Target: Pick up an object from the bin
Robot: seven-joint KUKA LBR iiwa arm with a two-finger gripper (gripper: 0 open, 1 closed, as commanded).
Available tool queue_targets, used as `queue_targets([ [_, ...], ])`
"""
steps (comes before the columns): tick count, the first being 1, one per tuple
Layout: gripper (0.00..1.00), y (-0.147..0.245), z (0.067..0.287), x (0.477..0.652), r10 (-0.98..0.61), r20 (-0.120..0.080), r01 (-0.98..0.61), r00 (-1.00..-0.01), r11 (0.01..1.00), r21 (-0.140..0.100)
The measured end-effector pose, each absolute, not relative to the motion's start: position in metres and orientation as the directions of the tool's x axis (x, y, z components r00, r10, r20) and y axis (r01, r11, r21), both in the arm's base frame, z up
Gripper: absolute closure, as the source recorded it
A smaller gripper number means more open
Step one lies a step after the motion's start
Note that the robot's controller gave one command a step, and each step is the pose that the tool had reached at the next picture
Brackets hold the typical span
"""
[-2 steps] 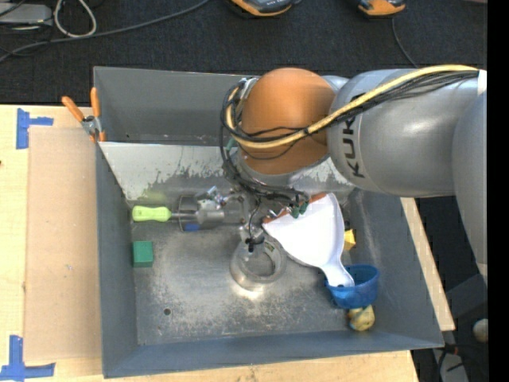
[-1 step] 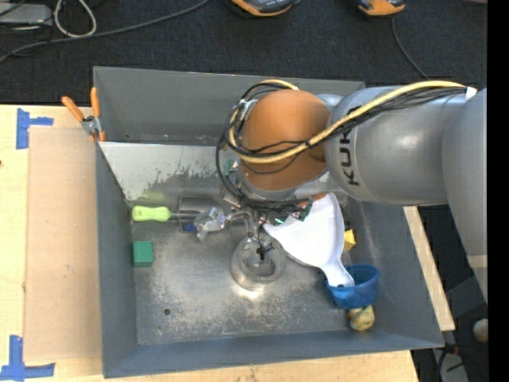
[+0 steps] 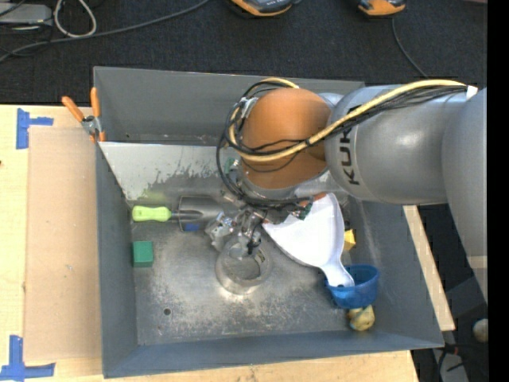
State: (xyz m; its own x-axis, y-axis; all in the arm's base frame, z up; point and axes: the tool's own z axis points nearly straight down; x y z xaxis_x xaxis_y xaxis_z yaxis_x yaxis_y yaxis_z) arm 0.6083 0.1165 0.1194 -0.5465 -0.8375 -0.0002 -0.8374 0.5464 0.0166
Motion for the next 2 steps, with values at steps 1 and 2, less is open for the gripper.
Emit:
queue_targets([
  [1,0.0,0.1163,0.1191,0.6082,-0.837,0.0,-0.837,-0.547,0.547,0.017],
  [2,1.0,0.1162,0.1188,0.6081,-0.836,0.001,-0.836,-0.549,0.549,0.017],
])
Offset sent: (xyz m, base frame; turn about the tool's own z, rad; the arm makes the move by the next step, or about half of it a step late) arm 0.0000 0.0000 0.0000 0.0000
